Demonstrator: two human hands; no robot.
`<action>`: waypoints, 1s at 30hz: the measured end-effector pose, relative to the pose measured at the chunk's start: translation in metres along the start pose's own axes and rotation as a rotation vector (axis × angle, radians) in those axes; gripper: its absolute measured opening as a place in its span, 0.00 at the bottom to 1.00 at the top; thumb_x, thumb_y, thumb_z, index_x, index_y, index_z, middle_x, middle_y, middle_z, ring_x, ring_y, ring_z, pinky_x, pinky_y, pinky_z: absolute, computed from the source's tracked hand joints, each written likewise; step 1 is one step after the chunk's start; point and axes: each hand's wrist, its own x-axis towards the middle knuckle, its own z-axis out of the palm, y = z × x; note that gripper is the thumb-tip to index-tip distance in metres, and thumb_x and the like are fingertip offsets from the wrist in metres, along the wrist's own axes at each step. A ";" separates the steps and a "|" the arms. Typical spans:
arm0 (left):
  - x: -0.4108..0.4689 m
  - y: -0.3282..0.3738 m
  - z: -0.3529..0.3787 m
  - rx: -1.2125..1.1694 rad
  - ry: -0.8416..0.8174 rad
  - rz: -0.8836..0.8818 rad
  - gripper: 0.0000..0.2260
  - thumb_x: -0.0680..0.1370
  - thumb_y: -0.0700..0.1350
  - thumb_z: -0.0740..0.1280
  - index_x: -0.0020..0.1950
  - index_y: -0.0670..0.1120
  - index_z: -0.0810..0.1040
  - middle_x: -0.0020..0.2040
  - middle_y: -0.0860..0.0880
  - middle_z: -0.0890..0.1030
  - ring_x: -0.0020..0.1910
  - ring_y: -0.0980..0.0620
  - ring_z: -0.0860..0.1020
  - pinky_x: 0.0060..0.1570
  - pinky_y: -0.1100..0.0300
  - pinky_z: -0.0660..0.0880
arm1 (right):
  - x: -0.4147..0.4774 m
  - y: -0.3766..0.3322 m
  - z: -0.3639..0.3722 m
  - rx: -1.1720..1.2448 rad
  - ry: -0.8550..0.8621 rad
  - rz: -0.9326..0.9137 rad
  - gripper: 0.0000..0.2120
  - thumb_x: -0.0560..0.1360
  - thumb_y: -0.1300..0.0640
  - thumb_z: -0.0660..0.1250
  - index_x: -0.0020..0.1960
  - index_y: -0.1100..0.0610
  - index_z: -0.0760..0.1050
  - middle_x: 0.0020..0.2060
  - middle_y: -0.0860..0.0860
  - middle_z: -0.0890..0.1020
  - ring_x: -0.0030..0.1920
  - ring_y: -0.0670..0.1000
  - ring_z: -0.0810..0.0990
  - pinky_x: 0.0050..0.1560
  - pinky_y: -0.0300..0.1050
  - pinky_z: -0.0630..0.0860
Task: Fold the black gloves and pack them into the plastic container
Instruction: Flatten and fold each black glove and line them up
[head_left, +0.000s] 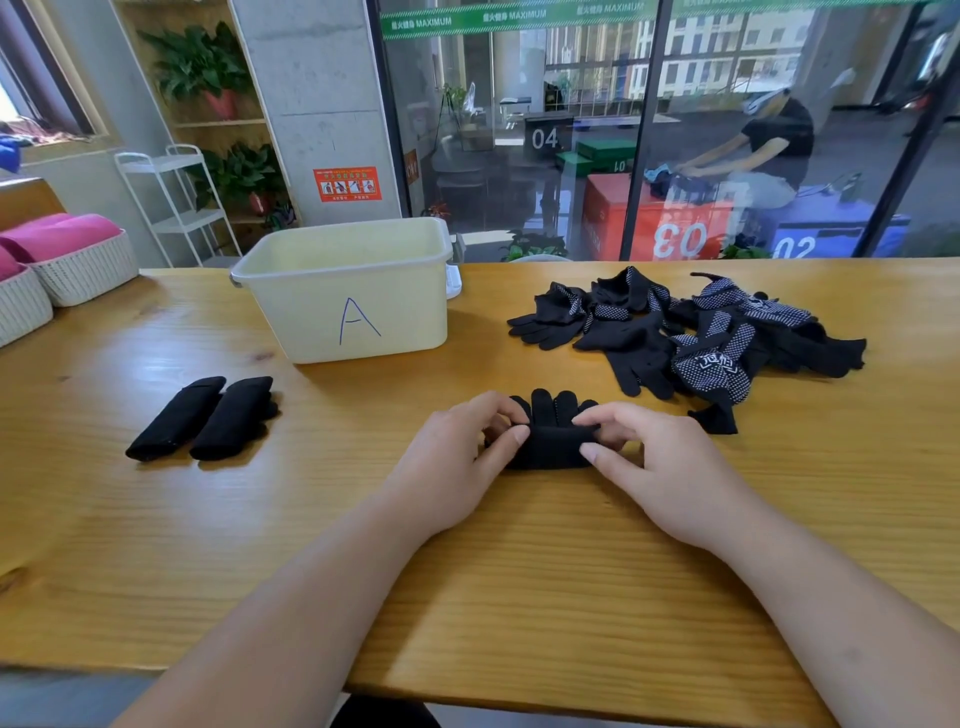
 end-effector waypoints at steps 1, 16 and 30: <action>0.000 0.000 0.000 -0.036 0.004 -0.028 0.03 0.85 0.55 0.66 0.59 0.60 0.77 0.46 0.62 0.84 0.46 0.56 0.80 0.51 0.57 0.77 | 0.000 -0.001 0.000 0.052 -0.005 0.018 0.11 0.82 0.45 0.69 0.63 0.37 0.78 0.47 0.34 0.85 0.48 0.38 0.81 0.50 0.39 0.72; 0.014 -0.005 0.016 0.311 0.107 0.199 0.02 0.83 0.48 0.70 0.52 0.53 0.83 0.51 0.58 0.78 0.49 0.55 0.74 0.53 0.50 0.75 | 0.003 -0.001 0.012 -0.320 0.113 -0.157 0.09 0.80 0.55 0.69 0.53 0.43 0.86 0.52 0.35 0.80 0.53 0.43 0.75 0.58 0.53 0.80; 0.000 -0.006 -0.008 0.038 -0.035 -0.006 0.13 0.84 0.58 0.68 0.68 0.64 0.77 0.58 0.61 0.83 0.59 0.64 0.78 0.58 0.60 0.76 | 0.000 -0.001 -0.001 -0.095 0.036 -0.006 0.12 0.79 0.41 0.70 0.62 0.35 0.79 0.47 0.38 0.82 0.47 0.38 0.78 0.49 0.41 0.74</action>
